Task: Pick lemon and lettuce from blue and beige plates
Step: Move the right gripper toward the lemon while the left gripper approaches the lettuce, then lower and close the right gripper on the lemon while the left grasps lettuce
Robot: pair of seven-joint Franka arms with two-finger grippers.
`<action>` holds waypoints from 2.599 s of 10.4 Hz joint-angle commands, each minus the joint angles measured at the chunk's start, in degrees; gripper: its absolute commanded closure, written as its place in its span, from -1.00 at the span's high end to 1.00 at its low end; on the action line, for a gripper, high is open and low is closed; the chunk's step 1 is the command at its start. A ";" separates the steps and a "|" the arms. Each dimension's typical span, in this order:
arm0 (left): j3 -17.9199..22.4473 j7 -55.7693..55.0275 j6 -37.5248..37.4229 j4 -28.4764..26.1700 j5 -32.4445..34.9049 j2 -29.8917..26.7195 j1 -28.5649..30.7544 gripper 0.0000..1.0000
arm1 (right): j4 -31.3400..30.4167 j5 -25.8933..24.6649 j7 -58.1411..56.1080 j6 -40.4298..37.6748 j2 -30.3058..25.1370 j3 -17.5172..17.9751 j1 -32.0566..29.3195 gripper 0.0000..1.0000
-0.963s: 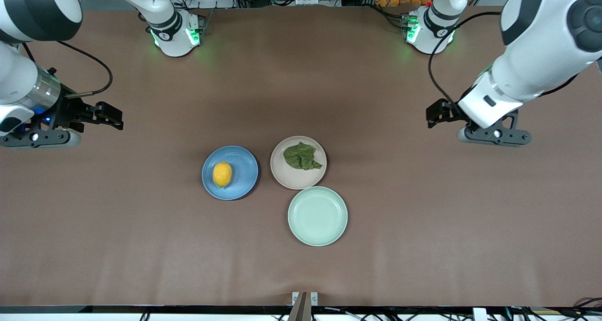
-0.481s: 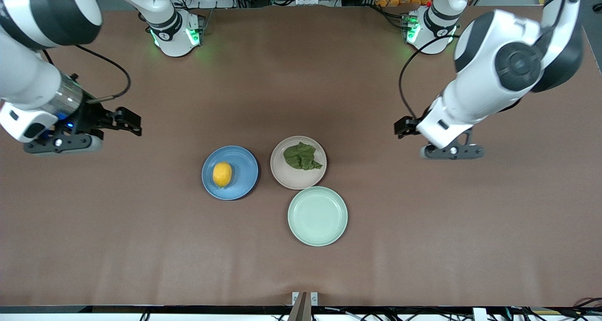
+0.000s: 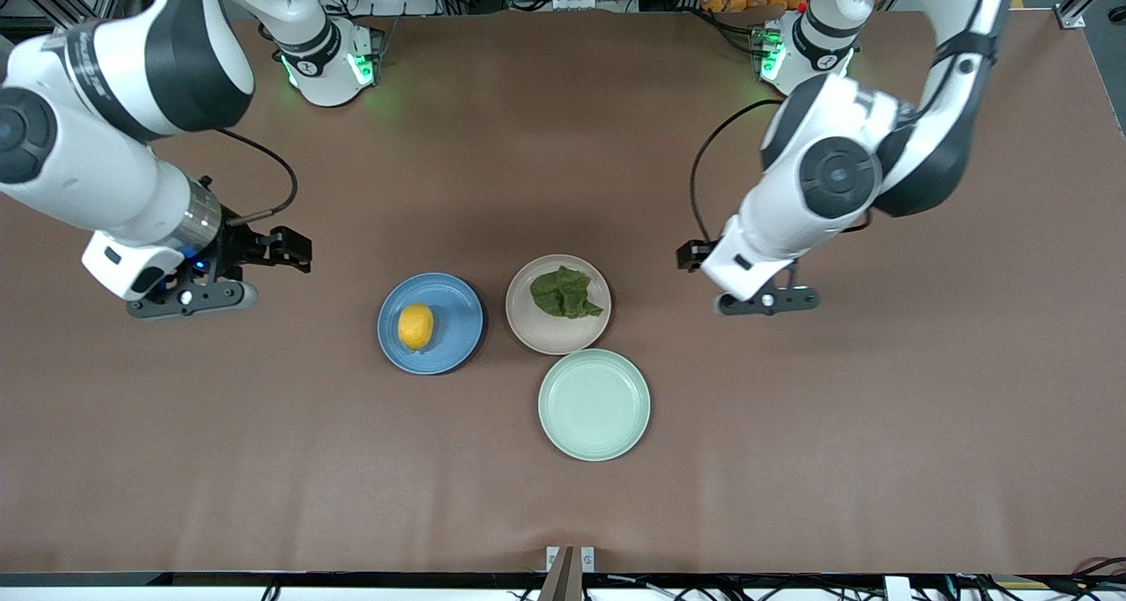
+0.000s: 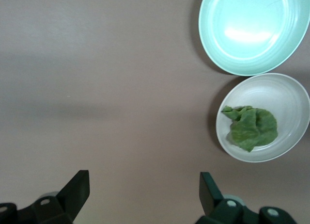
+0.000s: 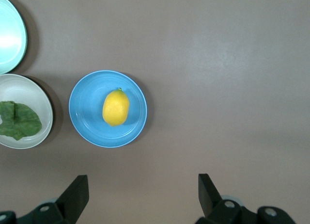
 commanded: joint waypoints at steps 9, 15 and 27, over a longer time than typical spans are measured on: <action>0.77 -21.23 13.74 5.02 8.98 14.00 -12.53 1.00 | -7.99 1.78 13.50 17.08 8.67 -0.22 7.47 1.00; 0.86 -28.62 26.47 5.38 11.79 19.81 -17.19 1.00 | -14.69 1.86 16.13 27.29 10.94 -0.22 9.14 1.00; 3.84 -31.78 37.02 7.05 21.64 27.38 -23.35 1.00 | -18.56 2.92 17.10 39.60 18.94 -0.22 11.25 1.00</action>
